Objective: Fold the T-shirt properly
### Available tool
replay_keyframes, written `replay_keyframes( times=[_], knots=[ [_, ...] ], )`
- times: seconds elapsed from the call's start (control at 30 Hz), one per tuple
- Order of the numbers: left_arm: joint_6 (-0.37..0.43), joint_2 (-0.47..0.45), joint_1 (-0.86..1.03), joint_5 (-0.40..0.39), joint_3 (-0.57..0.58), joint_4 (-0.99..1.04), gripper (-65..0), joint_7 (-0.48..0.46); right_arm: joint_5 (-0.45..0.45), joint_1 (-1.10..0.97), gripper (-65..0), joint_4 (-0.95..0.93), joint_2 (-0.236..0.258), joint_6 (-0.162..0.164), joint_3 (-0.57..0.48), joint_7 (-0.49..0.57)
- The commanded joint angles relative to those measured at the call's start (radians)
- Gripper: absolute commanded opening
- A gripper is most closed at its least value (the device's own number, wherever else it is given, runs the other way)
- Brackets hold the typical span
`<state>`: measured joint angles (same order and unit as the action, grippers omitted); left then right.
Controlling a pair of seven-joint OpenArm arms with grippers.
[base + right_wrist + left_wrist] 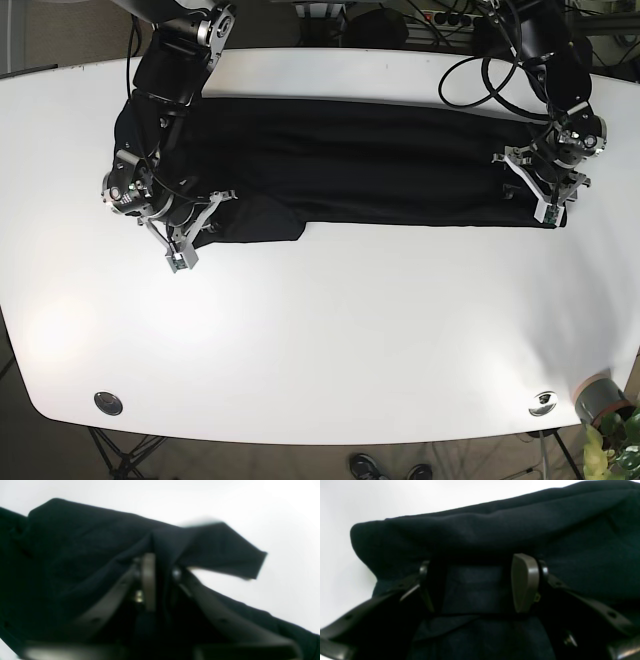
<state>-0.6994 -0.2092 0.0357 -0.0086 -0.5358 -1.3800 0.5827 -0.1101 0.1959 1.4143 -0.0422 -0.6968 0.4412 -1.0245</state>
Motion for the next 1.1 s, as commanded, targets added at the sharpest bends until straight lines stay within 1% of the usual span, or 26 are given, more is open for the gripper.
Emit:
replay_keyframes(
  times=[0.0, 0.13, 0.23, 0.33, 0.47, 0.57, 0.8, 0.87, 1.0, 1.07],
  knots=[
    [0.001, -0.012, -0.009, 0.008, 0.001, 0.014, -26.7, 0.006, -0.017, 0.012, -62.6, 0.058, 0.005, -0.001, 0.005, 0.014],
    [0.001, -0.019, -0.012, 0.008, 0.0, 0.041, -26.7, 0.006, -0.018, -0.042, -62.8, 0.182, 0.005, -0.001, 0.006, 0.005],
    [0.001, -0.037, -0.009, 0.008, 0.001, 0.046, -26.7, 0.006, -0.018, -0.089, -62.8, 0.302, 0.003, -0.001, 0.006, -0.032],
    [0.001, -0.039, -0.007, 0.008, 0.001, 0.049, -26.7, 0.006, -0.018, -0.143, -62.8, 0.417, -0.009, -0.001, 0.008, -0.076],
    [0.001, -0.039, -0.007, 0.008, 0.0, 0.049, -26.7, 0.006, -0.018, -0.224, -62.8, 0.55, -0.02, -0.001, 0.008, -0.101],
    [0.001, -0.039, -0.007, 0.008, 0.0, 0.049, -26.7, 0.006, -0.018, -0.275, -62.8, 0.595, -0.046, -0.001, 0.008, -0.101],
    [0.001, -0.039, -0.007, 0.008, 0.001, 0.049, -26.7, 0.006, -0.021, -0.362, -62.8, 0.604, -0.068, -0.001, 0.008, -0.095],
    [0.001, -0.039, -0.007, 0.008, 0.001, 0.049, -26.7, 0.007, -0.056, -0.39, -62.8, 0.606, -0.08, -0.001, 0.018, -0.093],
    [0.001, -0.04, -0.007, 0.008, 0.0, 0.05, -26.7, 0.007, -0.181, -0.422, -62.8, 0.616, -0.08, -0.001, 0.106, -0.096],
    [0.001, -0.046, -0.007, 0.008, -0.002, 0.05, -26.7, 0.009, -0.224, -0.431, -62.8, 0.615, -0.074, -0.001, 0.14, -0.098]
  ],
)
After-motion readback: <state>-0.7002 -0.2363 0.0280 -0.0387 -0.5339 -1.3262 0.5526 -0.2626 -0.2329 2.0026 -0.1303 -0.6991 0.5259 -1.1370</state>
